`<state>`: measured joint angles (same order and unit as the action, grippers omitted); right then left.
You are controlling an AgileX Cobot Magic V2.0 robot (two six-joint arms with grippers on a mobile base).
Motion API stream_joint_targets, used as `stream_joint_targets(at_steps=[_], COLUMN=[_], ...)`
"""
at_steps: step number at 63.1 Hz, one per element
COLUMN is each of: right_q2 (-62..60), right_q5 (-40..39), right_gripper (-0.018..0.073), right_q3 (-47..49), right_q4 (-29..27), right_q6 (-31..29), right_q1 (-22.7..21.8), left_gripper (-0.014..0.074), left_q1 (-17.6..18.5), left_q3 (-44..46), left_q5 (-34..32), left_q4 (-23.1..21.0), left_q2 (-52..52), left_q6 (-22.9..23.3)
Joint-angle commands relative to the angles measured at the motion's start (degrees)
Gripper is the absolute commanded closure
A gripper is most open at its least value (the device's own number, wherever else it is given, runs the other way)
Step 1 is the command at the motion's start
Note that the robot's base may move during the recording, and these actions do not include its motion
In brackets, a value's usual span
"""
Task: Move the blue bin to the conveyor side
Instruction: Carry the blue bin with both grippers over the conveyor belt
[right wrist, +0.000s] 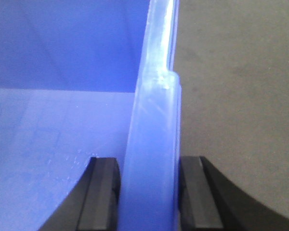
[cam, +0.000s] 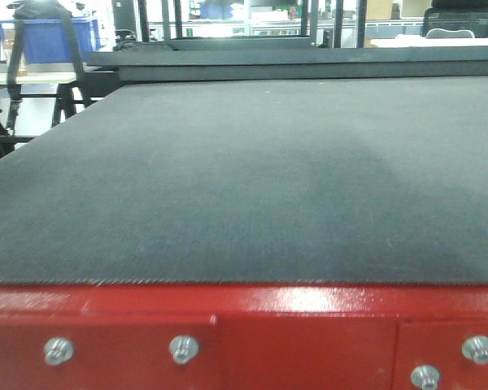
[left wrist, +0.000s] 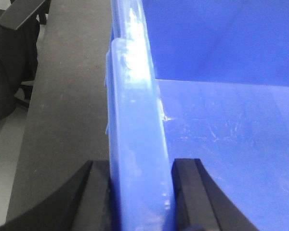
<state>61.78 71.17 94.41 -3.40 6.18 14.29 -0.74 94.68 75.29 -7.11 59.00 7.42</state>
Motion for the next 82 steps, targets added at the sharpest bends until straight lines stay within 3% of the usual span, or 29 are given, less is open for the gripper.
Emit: stream_joint_targets(at_steps=[1, 82], right_q2=[-1.2, -1.2], right_q5=[-6.2, -6.2], right_gripper=[0.0640, 0.0640], right_q3=[0.8, 0.8], right_q4=[4.8, 4.8], right_q6=[-1.2, -1.2], right_q1=[-0.3, -0.3], left_gripper=[0.0616, 0.0616], left_q1=[-0.2, -0.2], left_q3=[0.7, 0.7], left_q5=[-5.3, -5.3], left_q4=[2.6, 2.6], left_q2=[-1.1, -1.1], left_q6=[-1.3, -1.3])
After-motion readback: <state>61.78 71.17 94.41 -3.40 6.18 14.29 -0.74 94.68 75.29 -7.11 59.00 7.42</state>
